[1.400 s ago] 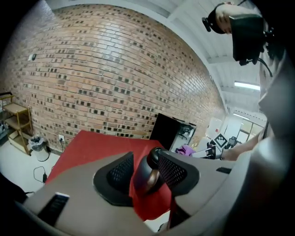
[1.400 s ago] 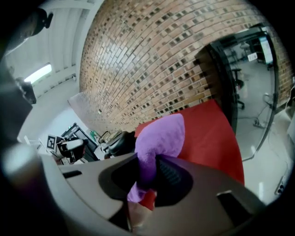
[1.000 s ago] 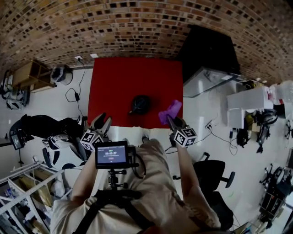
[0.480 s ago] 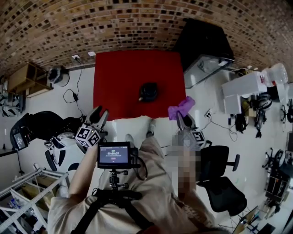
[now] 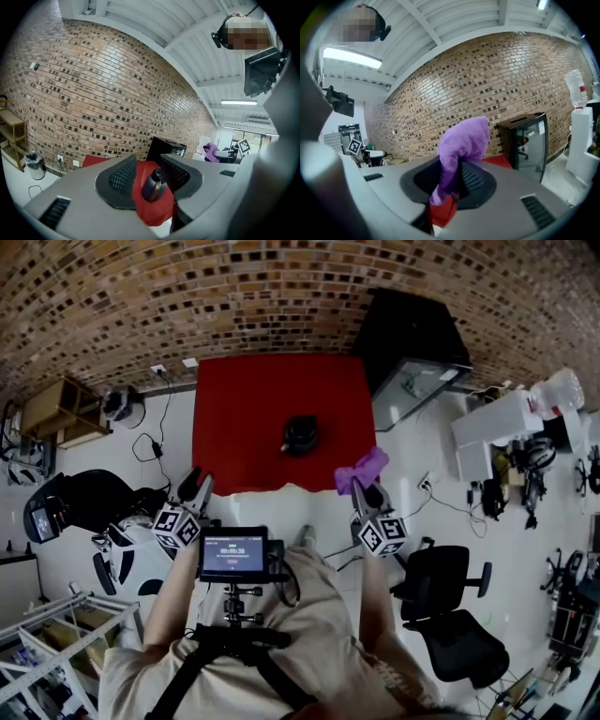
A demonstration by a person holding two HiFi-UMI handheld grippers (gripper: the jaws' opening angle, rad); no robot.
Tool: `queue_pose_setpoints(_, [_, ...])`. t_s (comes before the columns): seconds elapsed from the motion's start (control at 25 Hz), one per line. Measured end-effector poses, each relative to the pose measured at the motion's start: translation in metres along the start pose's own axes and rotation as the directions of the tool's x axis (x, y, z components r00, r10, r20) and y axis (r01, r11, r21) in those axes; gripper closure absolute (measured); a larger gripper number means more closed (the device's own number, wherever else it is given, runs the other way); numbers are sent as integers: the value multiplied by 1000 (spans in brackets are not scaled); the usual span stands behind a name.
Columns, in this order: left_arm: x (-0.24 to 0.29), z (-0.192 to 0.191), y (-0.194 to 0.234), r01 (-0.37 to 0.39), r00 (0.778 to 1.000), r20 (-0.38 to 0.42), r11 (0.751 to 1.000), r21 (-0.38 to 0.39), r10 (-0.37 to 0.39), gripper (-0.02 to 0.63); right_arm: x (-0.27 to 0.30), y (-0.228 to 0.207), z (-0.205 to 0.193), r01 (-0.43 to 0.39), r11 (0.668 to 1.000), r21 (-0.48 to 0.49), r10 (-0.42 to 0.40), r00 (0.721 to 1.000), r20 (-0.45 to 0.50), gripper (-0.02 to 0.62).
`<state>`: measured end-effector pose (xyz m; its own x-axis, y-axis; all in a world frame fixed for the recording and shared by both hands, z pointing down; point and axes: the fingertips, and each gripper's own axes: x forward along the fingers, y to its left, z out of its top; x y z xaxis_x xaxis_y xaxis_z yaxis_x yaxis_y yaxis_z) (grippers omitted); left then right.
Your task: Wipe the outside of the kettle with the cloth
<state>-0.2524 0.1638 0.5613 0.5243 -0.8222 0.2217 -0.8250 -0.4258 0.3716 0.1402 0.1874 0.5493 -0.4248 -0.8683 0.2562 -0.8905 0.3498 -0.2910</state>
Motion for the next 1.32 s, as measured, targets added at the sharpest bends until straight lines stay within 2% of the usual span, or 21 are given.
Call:
queue_pose_setpoints(0.16, [6, -5, -6, -29, 1000, 4, 1000, -6, 29, 443, 1, -4, -4, -22, 996, -88, 20, 1000, -18, 499])
queue_pose_setpoints(0.52, [5, -31, -21, -62, 998, 10, 994, -89, 64, 445, 11, -5, -10, -74, 988, -132, 67, 996, -55, 502])
queue_pose_setpoints(1.32, [16, -47, -30, -75, 997, -28, 993, -93, 72, 454, 21, -11, -20, -121, 984, -131, 110, 990, -84, 502])
